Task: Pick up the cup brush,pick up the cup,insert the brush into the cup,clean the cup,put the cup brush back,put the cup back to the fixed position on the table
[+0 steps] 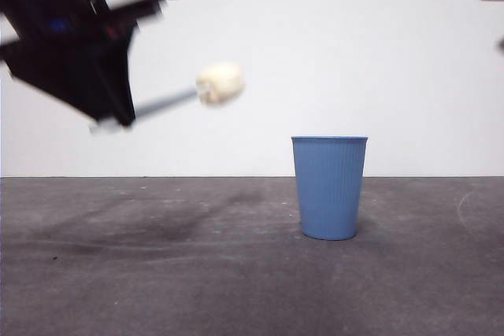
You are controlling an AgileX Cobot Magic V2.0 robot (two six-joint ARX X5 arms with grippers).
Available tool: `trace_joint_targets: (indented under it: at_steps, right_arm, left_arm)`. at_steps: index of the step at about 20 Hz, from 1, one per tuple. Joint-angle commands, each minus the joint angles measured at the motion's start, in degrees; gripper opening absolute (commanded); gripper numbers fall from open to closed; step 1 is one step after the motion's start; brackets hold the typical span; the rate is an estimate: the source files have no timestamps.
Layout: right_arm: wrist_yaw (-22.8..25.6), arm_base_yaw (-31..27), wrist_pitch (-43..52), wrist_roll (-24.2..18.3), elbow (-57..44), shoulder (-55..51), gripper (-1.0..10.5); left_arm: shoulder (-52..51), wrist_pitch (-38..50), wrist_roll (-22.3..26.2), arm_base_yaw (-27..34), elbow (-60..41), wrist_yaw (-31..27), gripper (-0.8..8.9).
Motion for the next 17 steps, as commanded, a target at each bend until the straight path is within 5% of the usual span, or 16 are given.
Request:
trace_joint_targets:
  at_steps: [1,7,17]
  right_arm:
    - [1.7,1.1,7.7,0.3,-5.9,0.3,5.9]
    - [8.7,5.0,24.6,7.7,-11.9,6.0,5.9]
    - [13.2,11.6,38.9,0.0,-11.9,24.1,5.9]
  left_arm:
    - [-5.5,-2.2,1.8,0.2,-0.2,0.1,-0.09]
    - [-14.1,-8.5,2.1,0.2,-0.2,0.1,-0.09]
    - [-14.8,-11.0,3.7,0.2,-0.2,0.1,-0.09]
